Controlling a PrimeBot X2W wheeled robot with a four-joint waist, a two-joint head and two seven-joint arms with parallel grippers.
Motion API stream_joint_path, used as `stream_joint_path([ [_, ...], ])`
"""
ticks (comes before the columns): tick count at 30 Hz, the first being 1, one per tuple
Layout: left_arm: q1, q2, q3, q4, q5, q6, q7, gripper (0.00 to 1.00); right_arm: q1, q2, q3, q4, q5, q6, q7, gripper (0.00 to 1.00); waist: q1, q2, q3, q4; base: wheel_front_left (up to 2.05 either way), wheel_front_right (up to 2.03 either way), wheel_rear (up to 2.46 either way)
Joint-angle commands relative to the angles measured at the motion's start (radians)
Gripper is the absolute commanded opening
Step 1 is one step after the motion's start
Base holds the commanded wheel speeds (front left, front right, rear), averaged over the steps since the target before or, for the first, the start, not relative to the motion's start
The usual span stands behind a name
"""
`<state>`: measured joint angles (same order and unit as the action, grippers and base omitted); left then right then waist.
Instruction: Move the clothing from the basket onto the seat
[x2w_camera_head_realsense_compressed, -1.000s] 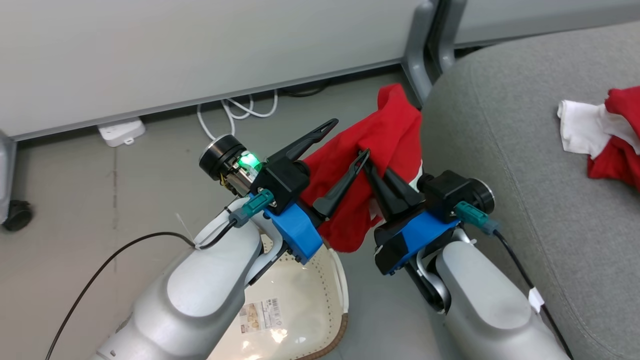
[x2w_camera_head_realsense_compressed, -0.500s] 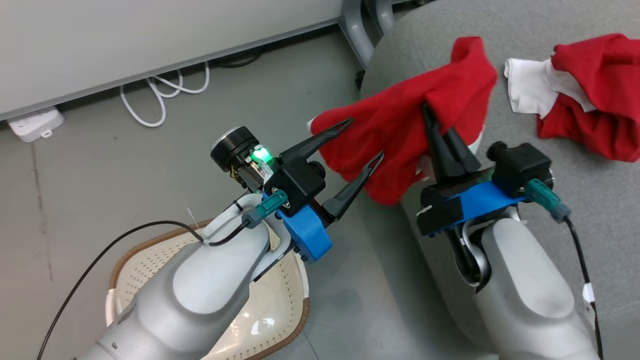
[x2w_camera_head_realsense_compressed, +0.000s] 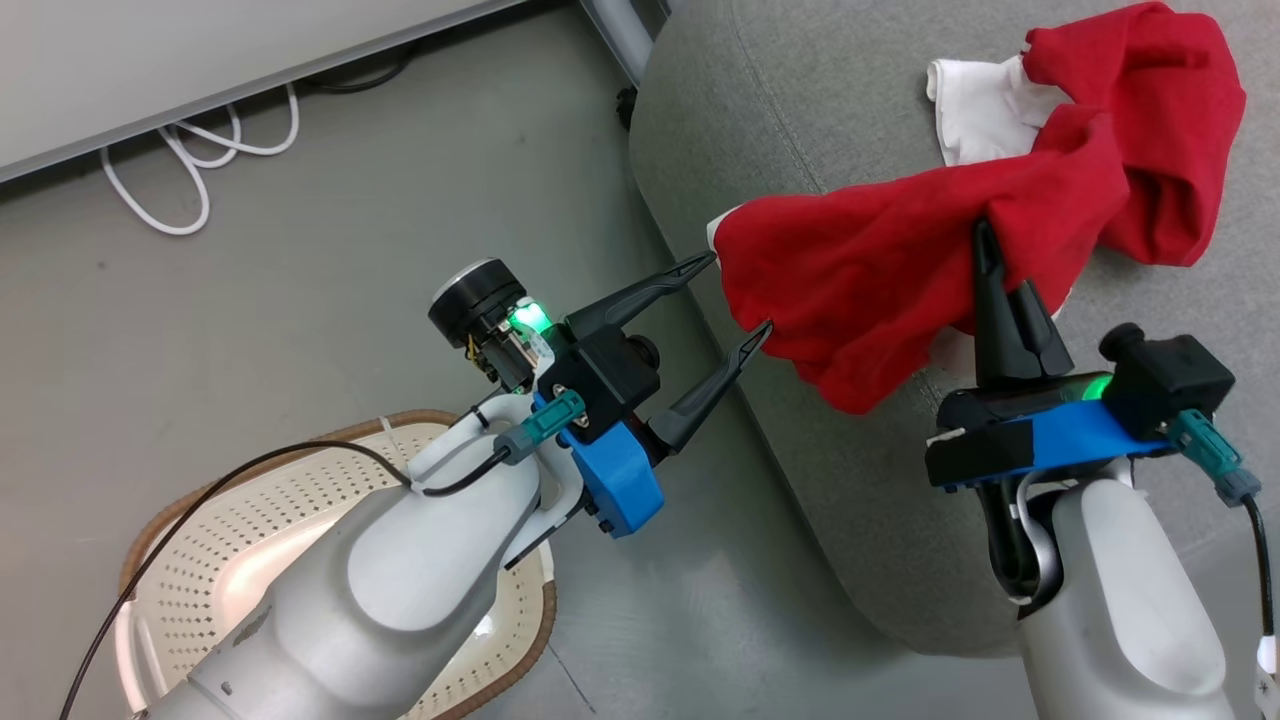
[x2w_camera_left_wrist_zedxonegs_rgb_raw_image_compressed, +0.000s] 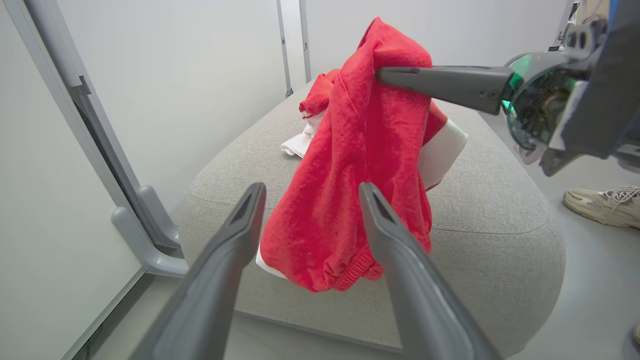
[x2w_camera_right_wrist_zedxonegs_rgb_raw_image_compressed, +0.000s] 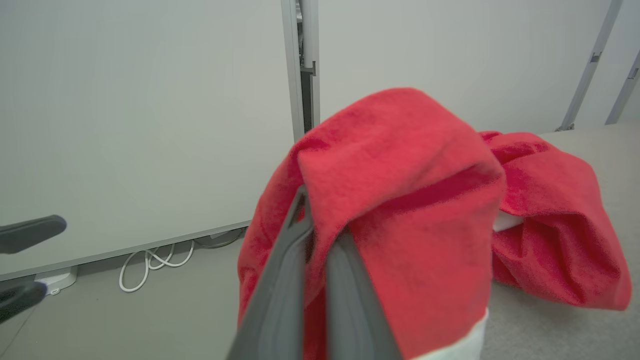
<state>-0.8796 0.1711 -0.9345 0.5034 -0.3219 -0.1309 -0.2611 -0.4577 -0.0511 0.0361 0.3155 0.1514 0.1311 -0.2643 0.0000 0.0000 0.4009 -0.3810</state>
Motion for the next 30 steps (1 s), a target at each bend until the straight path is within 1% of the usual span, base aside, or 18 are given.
stream_joint_path([
  [1, -0.012, 0.006, -0.001, -0.001, -0.003, 0.001, -0.001, 1.00, 0.016, 0.002, -0.010, -0.012, 0.007, -0.001, 0.000, 0.00, 0.0000, 0.0000, 0.011, -0.014, 0.00, 0.00, 0.00],
  [9, -0.014, 0.006, -0.020, -0.007, -0.010, 0.001, 0.000, 1.00, 0.046, 0.001, -0.041, -0.037, 0.021, -0.001, 0.000, 0.00, 0.0000, 0.0000, 0.030, -0.028, 0.00, 0.00, 0.00],
  [17, -0.013, 0.015, -0.018, -0.014, -0.019, 0.007, -0.002, 1.00, 0.005, 0.001, -0.045, -0.065, -0.016, -0.001, 0.000, 0.00, 0.0000, 0.0000, 0.039, -0.011, 0.00, 0.00, 0.00],
  [21, -0.017, 0.025, -0.014, -0.021, -0.018, 0.011, -0.002, 1.00, -0.051, 0.001, -0.069, -0.095, -0.042, -0.001, 0.000, 0.00, 0.0000, 0.0000, 0.052, -0.002, 0.00, 0.00, 0.00],
  [25, -0.024, 0.039, -0.012, -0.034, -0.016, 0.014, 0.000, 1.00, -0.142, -0.003, -0.115, -0.136, -0.068, -0.001, 0.000, 0.00, 0.0000, 0.0000, 0.081, 0.008, 0.00, 0.00, 0.00],
  [30, -0.049, 0.061, -0.009, -0.066, -0.010, 0.020, 0.014, 1.00, -0.260, -0.066, -0.205, -0.200, -0.092, -0.001, 0.000, 0.00, 0.0000, 0.0000, 0.144, 0.034, 0.00, 0.00, 0.00],
])
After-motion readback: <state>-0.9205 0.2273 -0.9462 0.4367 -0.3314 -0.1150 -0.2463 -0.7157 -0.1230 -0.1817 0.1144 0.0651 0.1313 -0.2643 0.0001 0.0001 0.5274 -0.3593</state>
